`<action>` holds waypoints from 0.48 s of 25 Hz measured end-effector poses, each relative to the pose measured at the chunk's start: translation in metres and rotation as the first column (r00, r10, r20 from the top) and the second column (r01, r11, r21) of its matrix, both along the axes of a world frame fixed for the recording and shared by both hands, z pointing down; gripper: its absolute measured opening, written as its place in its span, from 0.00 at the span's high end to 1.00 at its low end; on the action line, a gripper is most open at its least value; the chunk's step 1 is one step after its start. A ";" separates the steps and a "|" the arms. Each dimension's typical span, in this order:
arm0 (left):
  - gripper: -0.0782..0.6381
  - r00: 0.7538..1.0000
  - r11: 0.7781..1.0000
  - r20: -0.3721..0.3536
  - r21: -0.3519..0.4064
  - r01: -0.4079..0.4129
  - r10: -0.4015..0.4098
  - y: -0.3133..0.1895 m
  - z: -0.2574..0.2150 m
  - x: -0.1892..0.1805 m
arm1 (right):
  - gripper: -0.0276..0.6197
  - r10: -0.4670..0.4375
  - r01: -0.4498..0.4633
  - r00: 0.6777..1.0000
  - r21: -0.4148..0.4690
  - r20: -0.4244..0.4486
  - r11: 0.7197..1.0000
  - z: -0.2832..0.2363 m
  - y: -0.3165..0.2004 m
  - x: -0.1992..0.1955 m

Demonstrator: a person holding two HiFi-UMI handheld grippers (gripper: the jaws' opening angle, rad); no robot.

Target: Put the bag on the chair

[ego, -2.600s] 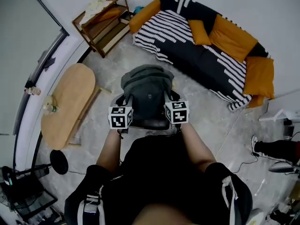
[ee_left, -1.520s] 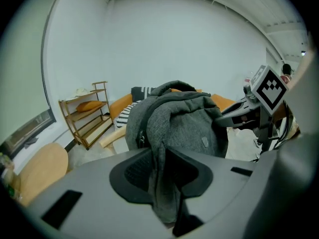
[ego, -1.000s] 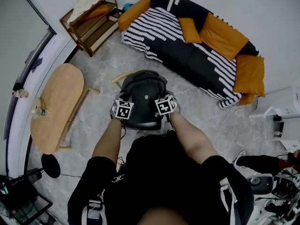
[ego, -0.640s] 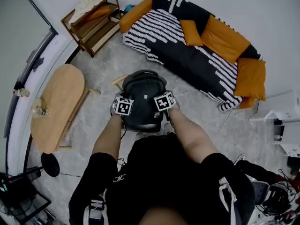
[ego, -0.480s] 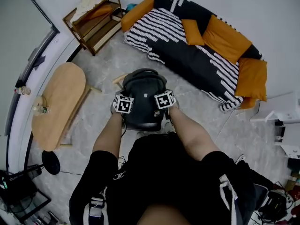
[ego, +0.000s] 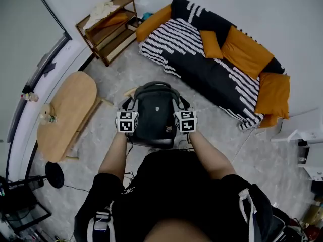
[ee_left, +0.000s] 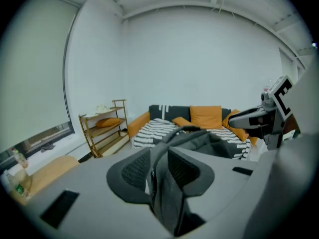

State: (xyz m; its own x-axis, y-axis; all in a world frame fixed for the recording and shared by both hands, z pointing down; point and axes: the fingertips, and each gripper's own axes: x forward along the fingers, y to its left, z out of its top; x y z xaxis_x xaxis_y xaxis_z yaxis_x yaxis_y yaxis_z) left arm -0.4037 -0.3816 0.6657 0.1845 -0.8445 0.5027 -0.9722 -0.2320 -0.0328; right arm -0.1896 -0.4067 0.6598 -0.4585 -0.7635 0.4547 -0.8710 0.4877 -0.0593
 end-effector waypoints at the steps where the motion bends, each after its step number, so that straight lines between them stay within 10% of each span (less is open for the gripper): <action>1: 0.73 1.000 0.999 -0.003 0.046 0.013 -0.013 -0.001 -0.019 0.001 | 0.73 -0.008 0.007 1.000 0.051 0.019 0.999 -0.020 -0.002 -0.002; 8: 0.85 0.994 0.936 0.045 0.344 0.075 -0.096 0.009 -0.169 0.012 | 0.93 -0.108 0.055 0.983 0.318 0.151 0.947 -0.162 -0.008 -0.012; 12: 0.86 0.987 0.913 0.038 0.389 0.127 -0.153 0.031 -0.210 0.013 | 0.94 -0.152 0.079 0.974 0.378 0.169 0.923 -0.205 0.004 -0.016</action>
State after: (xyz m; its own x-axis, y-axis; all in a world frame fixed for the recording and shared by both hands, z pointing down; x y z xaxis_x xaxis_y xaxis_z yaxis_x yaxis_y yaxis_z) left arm -0.3910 -0.3504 0.4554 0.0276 -0.9895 0.1416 -0.9862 -0.0501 -0.1578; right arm -0.2054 -0.4027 0.4545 -0.6036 -0.7958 0.0481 -0.7971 0.6036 -0.0169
